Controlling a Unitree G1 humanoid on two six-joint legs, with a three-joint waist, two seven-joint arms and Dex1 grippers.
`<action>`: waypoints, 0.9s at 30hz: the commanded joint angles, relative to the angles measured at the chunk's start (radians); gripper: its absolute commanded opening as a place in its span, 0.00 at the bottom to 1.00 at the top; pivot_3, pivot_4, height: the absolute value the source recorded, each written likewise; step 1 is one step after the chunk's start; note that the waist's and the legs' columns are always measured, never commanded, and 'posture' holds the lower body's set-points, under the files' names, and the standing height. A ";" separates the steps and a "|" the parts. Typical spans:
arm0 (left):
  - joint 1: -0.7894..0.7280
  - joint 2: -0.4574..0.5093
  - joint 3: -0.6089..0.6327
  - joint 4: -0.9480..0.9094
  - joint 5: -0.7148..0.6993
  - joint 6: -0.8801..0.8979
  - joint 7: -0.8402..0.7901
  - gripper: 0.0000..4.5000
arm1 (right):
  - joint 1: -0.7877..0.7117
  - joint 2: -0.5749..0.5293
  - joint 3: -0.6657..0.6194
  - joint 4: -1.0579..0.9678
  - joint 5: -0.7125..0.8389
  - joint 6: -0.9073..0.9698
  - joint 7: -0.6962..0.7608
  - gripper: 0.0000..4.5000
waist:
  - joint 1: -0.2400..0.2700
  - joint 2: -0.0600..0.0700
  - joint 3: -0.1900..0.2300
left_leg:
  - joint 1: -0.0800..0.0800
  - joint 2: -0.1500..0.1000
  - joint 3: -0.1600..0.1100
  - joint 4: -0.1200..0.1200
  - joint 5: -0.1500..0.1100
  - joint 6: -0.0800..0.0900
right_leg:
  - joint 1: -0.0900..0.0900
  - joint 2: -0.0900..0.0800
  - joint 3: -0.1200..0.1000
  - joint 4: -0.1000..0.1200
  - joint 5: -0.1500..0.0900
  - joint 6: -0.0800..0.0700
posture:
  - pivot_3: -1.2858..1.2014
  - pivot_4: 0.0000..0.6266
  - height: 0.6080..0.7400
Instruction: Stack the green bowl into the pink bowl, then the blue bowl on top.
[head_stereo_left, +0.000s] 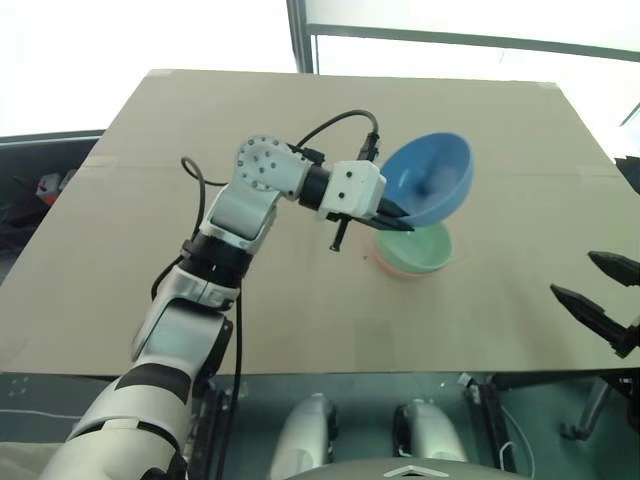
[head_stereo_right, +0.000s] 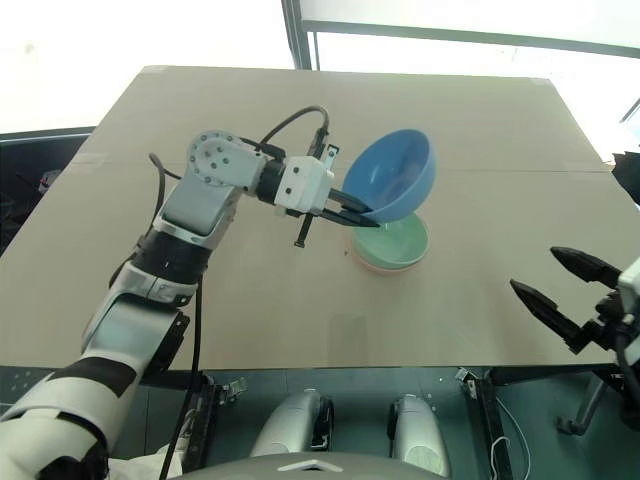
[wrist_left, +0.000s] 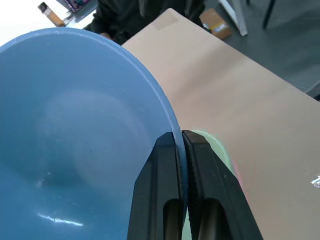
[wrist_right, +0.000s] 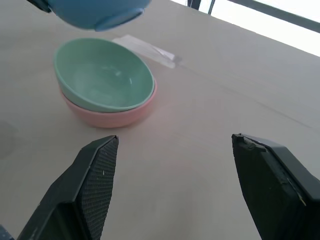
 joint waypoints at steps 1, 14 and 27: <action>-0.046 -0.015 -0.010 0.040 0.017 -0.045 -0.038 0.31 | 0.010 0.009 -0.040 -0.052 0.039 -0.035 -0.027 0.84 | 0.000 0.000 0.000 | 0.000 0.000 0.000 0.000 0.000 0.000 | 0.000 0.000 0.000 0.000 0.000 0.000 | 0.52 0.24 1.00; -0.052 -0.001 0.209 0.098 -0.123 0.143 0.076 0.80 | -0.001 -0.014 0.029 -0.089 0.091 -0.073 -0.046 0.84 | -0.002 0.000 0.000 | -0.001 0.004 0.000 0.001 -0.001 0.001 | 0.000 0.000 0.000 0.000 0.000 0.000 | 0.52 0.24 1.00; 0.312 0.225 0.486 -0.053 -0.210 0.351 0.273 0.80 | 0.013 -0.067 0.056 -0.016 0.092 -0.087 0.028 0.84 | -0.002 0.000 0.000 | 0.000 0.004 0.000 0.001 -0.001 0.001 | 0.000 0.000 0.000 0.000 0.000 0.000 | 0.52 0.24 1.00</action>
